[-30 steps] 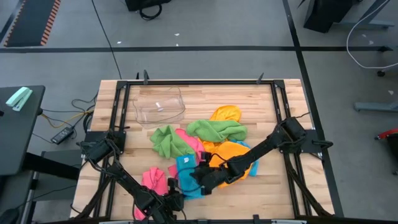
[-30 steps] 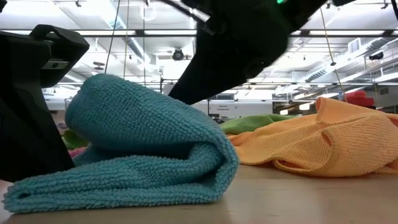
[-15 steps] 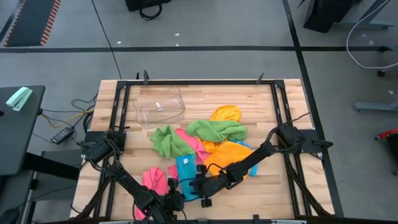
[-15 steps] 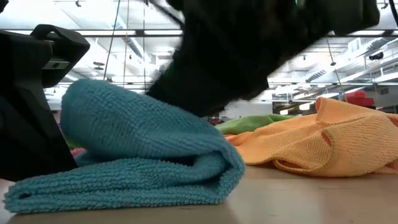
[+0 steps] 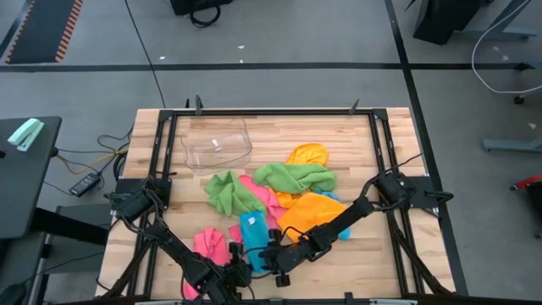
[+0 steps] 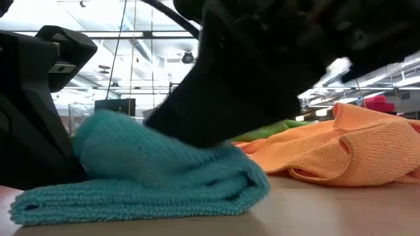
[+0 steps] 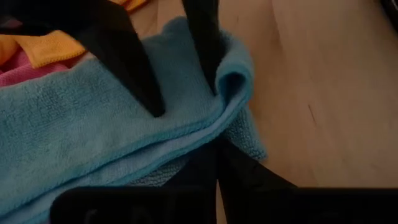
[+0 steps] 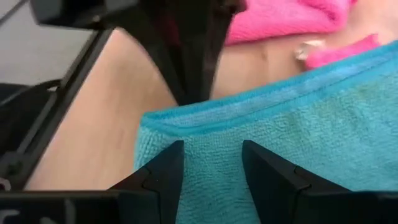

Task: Fold microfiber towels
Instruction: Fold the left blue microfiber towel

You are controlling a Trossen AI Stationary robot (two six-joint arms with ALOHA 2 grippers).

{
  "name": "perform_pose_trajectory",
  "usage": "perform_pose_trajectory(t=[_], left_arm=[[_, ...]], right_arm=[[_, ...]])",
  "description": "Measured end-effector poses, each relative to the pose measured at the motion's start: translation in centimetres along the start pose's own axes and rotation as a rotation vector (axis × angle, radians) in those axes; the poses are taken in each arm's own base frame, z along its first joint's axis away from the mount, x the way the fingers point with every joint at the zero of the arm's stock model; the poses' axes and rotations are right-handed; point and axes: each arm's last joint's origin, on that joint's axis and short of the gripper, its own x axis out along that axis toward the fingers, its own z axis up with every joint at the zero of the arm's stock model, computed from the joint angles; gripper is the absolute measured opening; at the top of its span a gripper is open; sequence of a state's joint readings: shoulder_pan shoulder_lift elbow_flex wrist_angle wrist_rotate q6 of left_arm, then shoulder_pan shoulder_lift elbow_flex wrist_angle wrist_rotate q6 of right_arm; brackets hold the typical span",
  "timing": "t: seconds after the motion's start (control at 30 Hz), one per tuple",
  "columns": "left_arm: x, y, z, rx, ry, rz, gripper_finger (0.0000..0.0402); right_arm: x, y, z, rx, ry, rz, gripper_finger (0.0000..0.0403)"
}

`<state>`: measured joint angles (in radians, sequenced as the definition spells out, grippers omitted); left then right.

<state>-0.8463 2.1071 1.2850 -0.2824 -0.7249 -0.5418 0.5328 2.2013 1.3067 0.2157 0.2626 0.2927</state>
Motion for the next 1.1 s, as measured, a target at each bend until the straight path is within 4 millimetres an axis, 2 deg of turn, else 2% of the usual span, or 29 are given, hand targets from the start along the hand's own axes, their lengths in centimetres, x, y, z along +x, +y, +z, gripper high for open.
perform_pose_trajectory(t=[0.1, 0.3, 0.47, 0.63, 0.8, 0.9, 1.0, 1.1], left_arm=[[0.0, 0.0, 0.0, -0.001, -0.002, -0.001, 0.0011], [0.0, 0.0, 0.1, -0.002, -0.005, -0.003, 0.0026], [-0.4, -0.4, -0.1, 0.01, -0.007, -0.015, 0.003], [-2.6, -1.0, 0.2, 0.065, -0.035, -0.069, 0.0018], [-5.1, -1.4, 0.7, 0.139, -0.08, -0.12, 0.0011], [-5.8, -1.5, 0.9, 0.164, -0.115, -0.092, 0.0015], [-5.5, -1.0, 1.2, 0.149, -0.159, 0.015, 0.0018], [-4.3, 0.1, 1.9, 0.09, -0.164, 0.075, 0.0018]], right_arm=[[-0.1, 0.0, 0.2, -0.003, -0.005, 0.002, 0.0172], [-1.9, -0.1, 2.5, -0.056, -0.084, -0.053, 0.0172], [-1.7, -1.8, 3.1, -0.104, -0.089, -0.108, 0.0172], [-1.2, -4.0, 3.4, -0.095, -0.075, -0.089, 0.0172], [-0.9, -4.6, 3.4, -0.12, -0.059, -0.045, 0.0172], [-0.8, -4.7, 3.3, -0.151, -0.051, -0.044, 0.0172], [-0.8, -4.8, 3.3, -0.186, -0.05, -0.047, 0.0172], [-0.7, -5.3, 3.5, -0.199, -0.053, -0.054, 0.0172]])
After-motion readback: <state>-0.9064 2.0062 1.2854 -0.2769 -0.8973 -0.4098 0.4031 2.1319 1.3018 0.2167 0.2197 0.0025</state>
